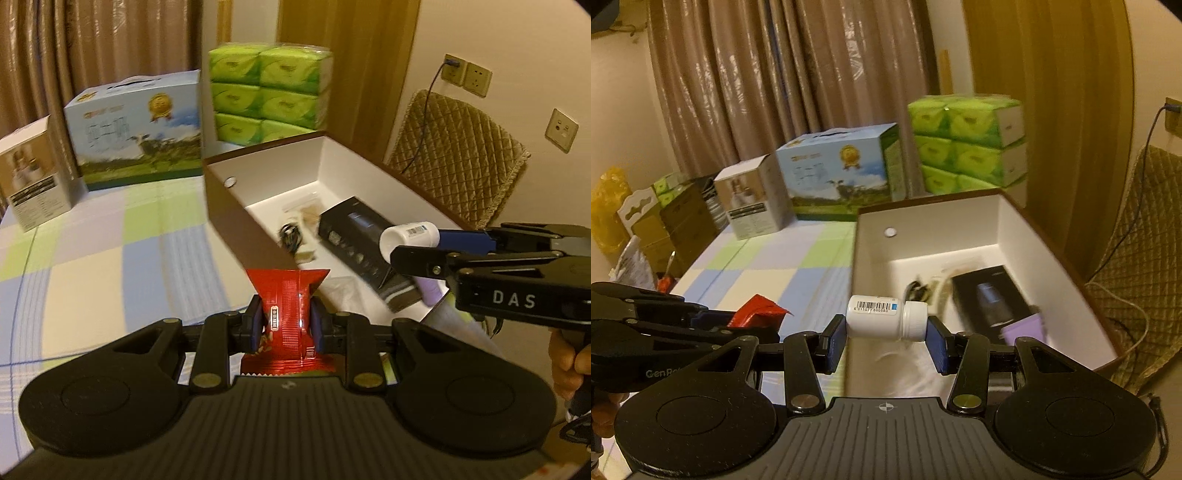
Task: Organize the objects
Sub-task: 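Carry the red packet and white bottle over the brown box with both tools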
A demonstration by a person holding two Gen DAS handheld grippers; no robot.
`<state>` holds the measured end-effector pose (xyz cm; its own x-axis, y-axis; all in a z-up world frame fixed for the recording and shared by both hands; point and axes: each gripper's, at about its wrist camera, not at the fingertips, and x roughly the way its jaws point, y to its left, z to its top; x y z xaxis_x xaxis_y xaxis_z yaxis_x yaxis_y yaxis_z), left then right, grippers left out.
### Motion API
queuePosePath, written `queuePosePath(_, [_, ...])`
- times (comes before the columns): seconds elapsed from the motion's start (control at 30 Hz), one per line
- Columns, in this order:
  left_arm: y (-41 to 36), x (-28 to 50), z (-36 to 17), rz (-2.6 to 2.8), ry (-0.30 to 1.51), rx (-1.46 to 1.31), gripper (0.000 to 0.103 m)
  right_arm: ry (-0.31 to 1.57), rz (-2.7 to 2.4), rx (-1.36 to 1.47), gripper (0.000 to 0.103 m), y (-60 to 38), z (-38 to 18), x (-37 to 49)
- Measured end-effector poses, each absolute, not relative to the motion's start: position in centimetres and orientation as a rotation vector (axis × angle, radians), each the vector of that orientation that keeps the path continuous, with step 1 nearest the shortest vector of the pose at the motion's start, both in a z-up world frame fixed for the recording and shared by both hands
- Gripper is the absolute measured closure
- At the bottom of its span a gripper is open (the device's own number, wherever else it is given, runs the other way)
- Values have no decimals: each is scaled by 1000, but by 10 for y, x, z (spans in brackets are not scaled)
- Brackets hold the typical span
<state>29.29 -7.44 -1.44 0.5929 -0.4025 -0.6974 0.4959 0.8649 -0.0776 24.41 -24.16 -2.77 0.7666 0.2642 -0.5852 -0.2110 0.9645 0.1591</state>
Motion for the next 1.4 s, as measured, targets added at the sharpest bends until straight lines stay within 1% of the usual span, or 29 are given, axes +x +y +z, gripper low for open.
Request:
queuePosePath(0.3, [-122,320,-18,-525,777,148,82,665,276,71,59,-283,-31,276])
queuePosePath(0.7, [-165,381,-29,-471,796,186,82,694,317,18,59,-311,-43,354])
queuePosePath(1.1, [-186,449,-50,-415,836,232,81,722,347,-26,59,-319,-62,425])
queuePosePath(1.4, [-191,491,-70,-378,884,239,81,768,348,-27,59,-320,-81,463])
